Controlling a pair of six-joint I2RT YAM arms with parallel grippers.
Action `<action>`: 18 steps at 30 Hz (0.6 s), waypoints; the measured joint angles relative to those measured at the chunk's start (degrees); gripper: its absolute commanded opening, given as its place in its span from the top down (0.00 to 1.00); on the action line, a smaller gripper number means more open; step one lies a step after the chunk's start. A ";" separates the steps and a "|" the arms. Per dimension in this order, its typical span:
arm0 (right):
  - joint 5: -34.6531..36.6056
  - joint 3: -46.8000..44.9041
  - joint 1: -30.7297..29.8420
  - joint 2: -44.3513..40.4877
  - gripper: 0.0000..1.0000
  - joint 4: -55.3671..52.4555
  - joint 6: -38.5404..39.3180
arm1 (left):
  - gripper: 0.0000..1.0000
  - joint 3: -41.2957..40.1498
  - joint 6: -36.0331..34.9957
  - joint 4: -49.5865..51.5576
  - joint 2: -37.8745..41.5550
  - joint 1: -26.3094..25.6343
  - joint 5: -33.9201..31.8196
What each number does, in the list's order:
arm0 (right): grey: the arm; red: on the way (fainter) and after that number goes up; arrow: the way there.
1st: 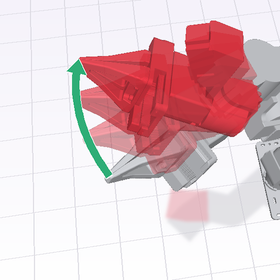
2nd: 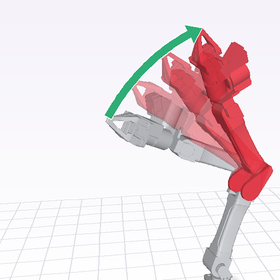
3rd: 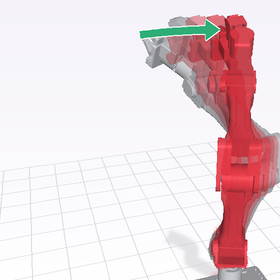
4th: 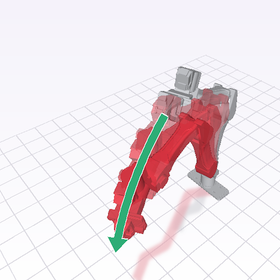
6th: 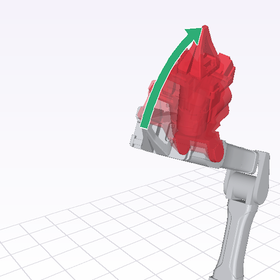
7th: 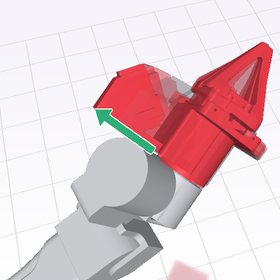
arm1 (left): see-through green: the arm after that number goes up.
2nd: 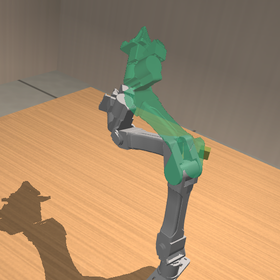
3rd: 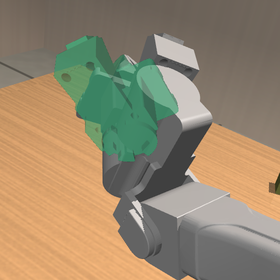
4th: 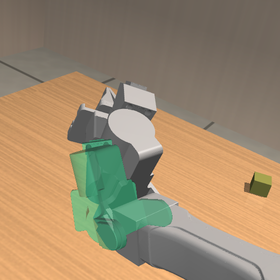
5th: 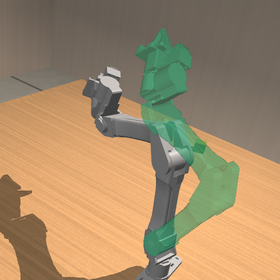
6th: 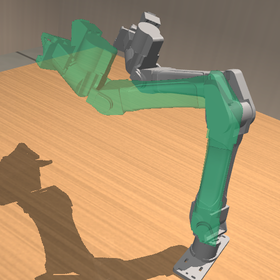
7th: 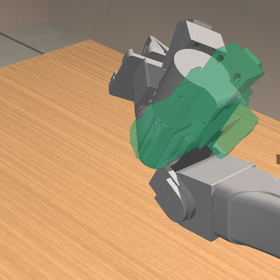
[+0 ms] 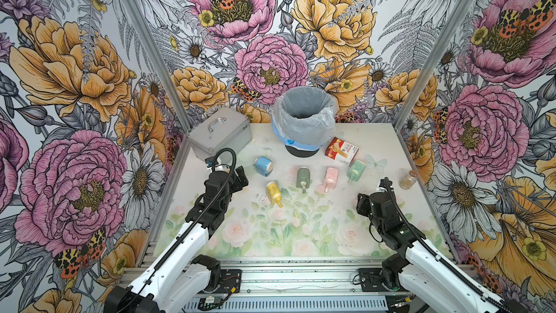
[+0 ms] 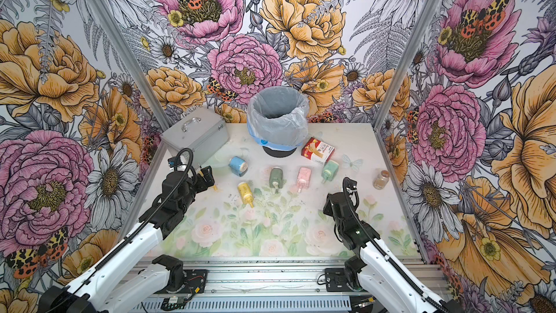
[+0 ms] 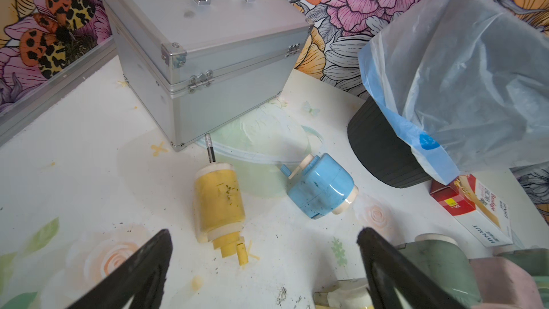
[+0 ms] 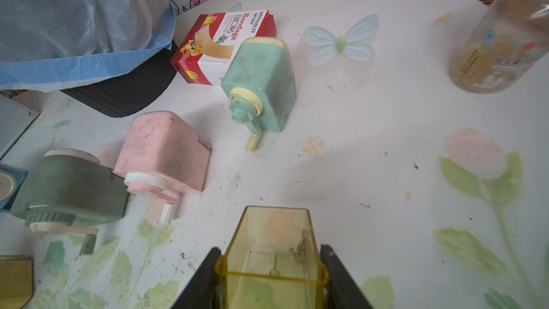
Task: Take out the pencil sharpener tray and clean the shavings
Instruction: Place the container at the center of the board.
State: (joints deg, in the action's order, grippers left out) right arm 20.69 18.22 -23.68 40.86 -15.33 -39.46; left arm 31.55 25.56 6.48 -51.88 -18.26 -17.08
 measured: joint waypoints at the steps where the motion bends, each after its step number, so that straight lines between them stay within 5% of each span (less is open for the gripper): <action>1: 0.39 -0.42 0.00 0.00 0.88 0.50 -0.13 | 0.01 0.00 0.00 -0.35 -0.20 0.00 0.33; 18: 4.28 -1.18 -0.02 7.28 0.86 6.19 -1.03 | 0.01 1.99 3.80 -2.49 -5.05 1.84 7.30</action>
State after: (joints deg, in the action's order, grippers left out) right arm 24.97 17.04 -23.70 48.14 -9.15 -40.49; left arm 33.54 29.36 3.99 -56.93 -16.43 -9.78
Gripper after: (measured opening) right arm 0.484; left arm 0.986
